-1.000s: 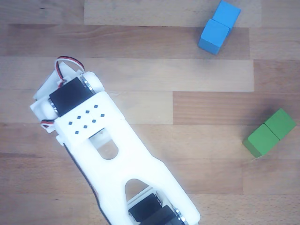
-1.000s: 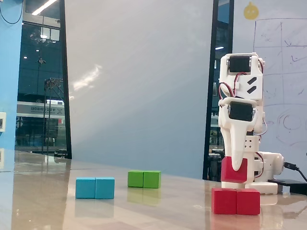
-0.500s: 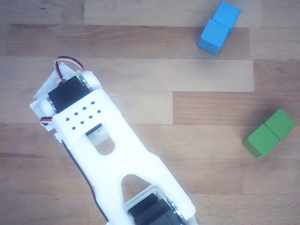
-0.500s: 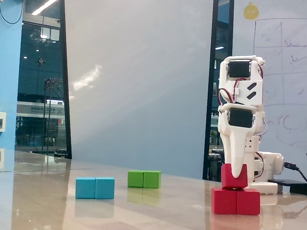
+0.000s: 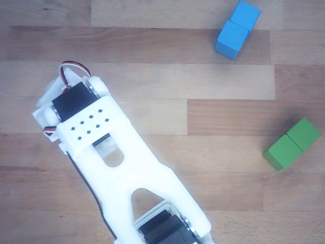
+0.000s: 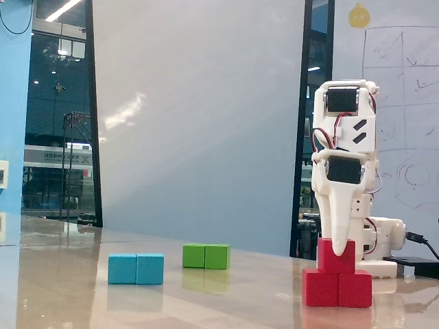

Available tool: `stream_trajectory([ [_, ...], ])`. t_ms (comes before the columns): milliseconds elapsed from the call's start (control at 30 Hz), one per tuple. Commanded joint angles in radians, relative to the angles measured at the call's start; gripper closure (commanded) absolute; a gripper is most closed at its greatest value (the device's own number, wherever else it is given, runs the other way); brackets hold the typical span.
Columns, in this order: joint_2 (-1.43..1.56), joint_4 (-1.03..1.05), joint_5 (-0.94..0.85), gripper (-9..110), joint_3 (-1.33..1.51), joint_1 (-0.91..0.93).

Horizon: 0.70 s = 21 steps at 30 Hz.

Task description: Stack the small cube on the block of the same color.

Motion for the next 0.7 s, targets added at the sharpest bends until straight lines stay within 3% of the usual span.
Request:
stream_trajectory([
  [0,0.009,-0.014,0.002,80,-0.006,0.006],
  [333,0.023,0.000,0.006,81,-0.006,0.008],
  [667,0.219,0.091,-0.002,81,-0.018,0.052],
])
